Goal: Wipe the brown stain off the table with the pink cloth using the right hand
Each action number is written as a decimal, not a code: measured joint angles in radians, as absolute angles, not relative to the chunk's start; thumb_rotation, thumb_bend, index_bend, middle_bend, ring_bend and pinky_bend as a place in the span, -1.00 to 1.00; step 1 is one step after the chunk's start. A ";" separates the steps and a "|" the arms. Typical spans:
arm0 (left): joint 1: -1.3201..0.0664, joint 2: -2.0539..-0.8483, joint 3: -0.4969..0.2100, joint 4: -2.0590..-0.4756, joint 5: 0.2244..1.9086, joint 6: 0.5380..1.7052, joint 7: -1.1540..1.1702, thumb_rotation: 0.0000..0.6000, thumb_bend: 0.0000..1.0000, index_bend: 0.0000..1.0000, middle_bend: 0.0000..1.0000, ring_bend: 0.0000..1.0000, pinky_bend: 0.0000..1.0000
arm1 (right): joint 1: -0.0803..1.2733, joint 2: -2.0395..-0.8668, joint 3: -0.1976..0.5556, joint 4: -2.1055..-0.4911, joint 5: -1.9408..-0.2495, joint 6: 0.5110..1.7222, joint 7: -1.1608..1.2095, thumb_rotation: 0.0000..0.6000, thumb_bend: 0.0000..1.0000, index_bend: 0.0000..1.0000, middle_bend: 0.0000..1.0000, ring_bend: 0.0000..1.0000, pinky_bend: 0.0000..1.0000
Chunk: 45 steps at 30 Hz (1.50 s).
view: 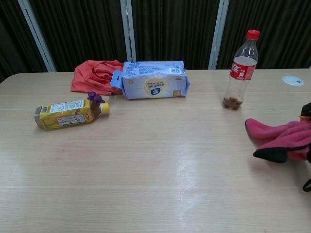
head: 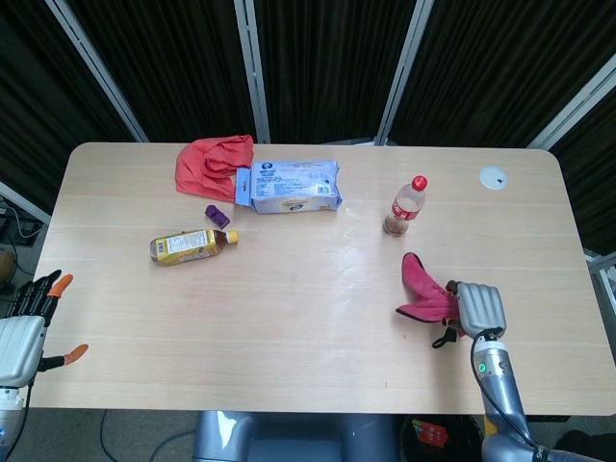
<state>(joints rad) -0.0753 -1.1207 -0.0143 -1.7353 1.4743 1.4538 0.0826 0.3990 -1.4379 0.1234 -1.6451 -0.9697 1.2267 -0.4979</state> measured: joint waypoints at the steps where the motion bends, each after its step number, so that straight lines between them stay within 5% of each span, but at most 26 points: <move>1: -0.075 -1.121 -0.014 -1.735 1.474 1.454 0.083 1.00 -1.00 -0.85 -1.00 -1.00 -1.00 | 0.396 -1.437 0.115 -1.653 -0.979 1.225 -0.497 1.00 -0.17 0.51 0.31 0.15 0.50; 22: -0.077 -1.116 -0.017 -1.737 1.469 1.449 0.061 1.00 -1.00 -0.84 -1.00 -1.00 -1.00 | 0.428 -1.625 0.004 -1.785 -1.061 1.156 -0.611 1.00 -0.17 0.51 0.31 0.15 0.51; 36: -0.079 -1.116 -0.017 -1.740 1.463 1.442 0.063 1.00 -1.00 -0.84 -1.00 -1.00 -1.00 | 0.425 -1.615 0.068 -1.611 -0.954 1.186 -0.621 1.00 -0.17 0.51 0.31 0.14 0.51; 45: -0.078 -1.122 -0.020 -1.737 1.463 1.447 0.064 1.00 -1.00 -0.84 -1.00 -1.00 -1.00 | 0.449 -1.576 0.180 -1.555 -0.943 1.222 -0.584 1.00 -0.18 0.45 0.23 0.07 0.49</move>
<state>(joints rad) -0.0783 -1.1216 -0.0200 -1.7366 1.4633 1.4467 0.0645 0.4490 -1.5763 0.1803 -1.5552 -0.9426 1.2221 -0.5843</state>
